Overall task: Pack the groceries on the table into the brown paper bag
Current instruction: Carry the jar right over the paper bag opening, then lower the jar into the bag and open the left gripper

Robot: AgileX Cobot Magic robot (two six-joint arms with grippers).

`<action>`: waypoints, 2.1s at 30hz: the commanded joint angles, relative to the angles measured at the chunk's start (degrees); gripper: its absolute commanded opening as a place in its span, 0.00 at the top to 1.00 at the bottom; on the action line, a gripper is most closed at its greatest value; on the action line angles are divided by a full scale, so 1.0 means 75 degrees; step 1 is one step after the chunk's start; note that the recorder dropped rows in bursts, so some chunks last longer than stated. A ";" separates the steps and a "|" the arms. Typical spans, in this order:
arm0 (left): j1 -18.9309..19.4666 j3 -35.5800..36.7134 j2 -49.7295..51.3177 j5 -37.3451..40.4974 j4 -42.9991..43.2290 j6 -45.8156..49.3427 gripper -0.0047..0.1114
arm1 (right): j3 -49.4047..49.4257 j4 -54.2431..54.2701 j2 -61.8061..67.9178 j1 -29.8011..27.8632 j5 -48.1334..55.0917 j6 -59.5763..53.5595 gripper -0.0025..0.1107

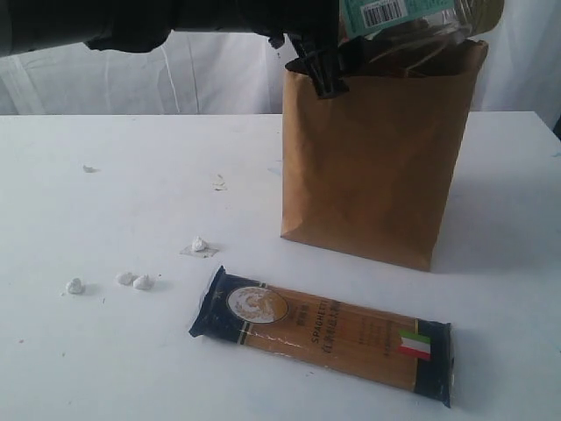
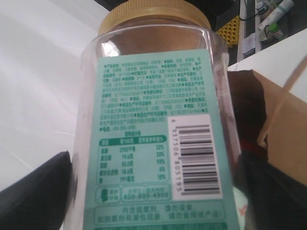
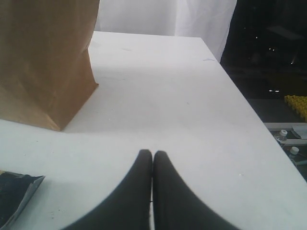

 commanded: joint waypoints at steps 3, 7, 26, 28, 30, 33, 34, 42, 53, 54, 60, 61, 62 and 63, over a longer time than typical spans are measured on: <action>-0.0051 -0.0106 0.0018 -0.0034 -0.0188 0.1235 0.89 | 0.0014 -0.0021 -0.0034 -0.0026 -0.0012 0.0023 0.98; -0.0051 -0.0106 0.0018 -0.0034 -0.0188 0.1235 0.72 | 0.0014 -0.0021 -0.0034 -0.0026 -0.0012 0.0023 0.98; -0.0051 -0.0106 0.0018 -0.0034 -0.0278 0.0220 0.35 | 0.0014 -0.0021 -0.0034 -0.0026 -0.0012 0.0023 0.98; -0.0051 -0.0106 0.0018 -0.0034 -0.0278 0.0136 0.33 | 0.0014 -0.0021 -0.0034 -0.0026 -0.0012 0.0023 0.98; -0.0051 -0.0106 0.0018 -0.0034 -0.0278 -0.0252 0.33 | 0.0014 -0.0021 -0.0034 -0.0026 -0.0012 0.0023 0.98; -0.0051 -0.0106 0.0018 -0.0034 -0.0278 -0.1071 0.33 | 0.0014 -0.0021 -0.0034 -0.0026 -0.0012 0.0023 0.98; -0.0051 -0.0106 0.0018 -0.0034 -0.0278 -0.1280 0.33 | 0.0014 -0.0021 -0.0034 -0.0026 -0.0012 0.0023 0.98; -0.0051 -0.0106 0.0018 -0.0034 -0.0278 -0.2242 0.33 | 0.0014 -0.0021 -0.0034 -0.0026 -0.0012 0.0023 0.98; -0.0051 -0.0106 0.0234 -0.0355 -0.0278 -0.2245 0.27 | 0.0014 -0.0021 -0.0034 -0.0026 -0.0012 0.0126 0.98; -0.0051 -0.0106 0.0251 -0.0340 -0.0278 -0.2245 0.27 | 0.0014 -0.0021 -0.0034 -0.0026 -0.0012 0.0126 0.98; -0.0051 -0.0106 0.0263 0.0000 -0.0278 -0.2396 0.27 | 0.0014 -0.0021 -0.0034 -0.0026 -0.0012 0.0126 0.98; -0.0051 -0.0106 0.0281 0.0060 -0.0278 -0.2396 0.27 | 0.0014 -0.0021 -0.0034 -0.0026 -0.0012 0.0126 0.98; -0.0051 -0.0106 0.0281 0.0058 -0.0278 -0.2396 0.27 | 0.0014 -0.0021 -0.0034 -0.0026 -0.0012 0.0126 0.98; -0.0051 -0.0106 0.0281 0.0122 -0.0278 -0.2396 0.25 | 0.0014 -0.0021 -0.0034 -0.0026 -0.0012 0.0126 0.98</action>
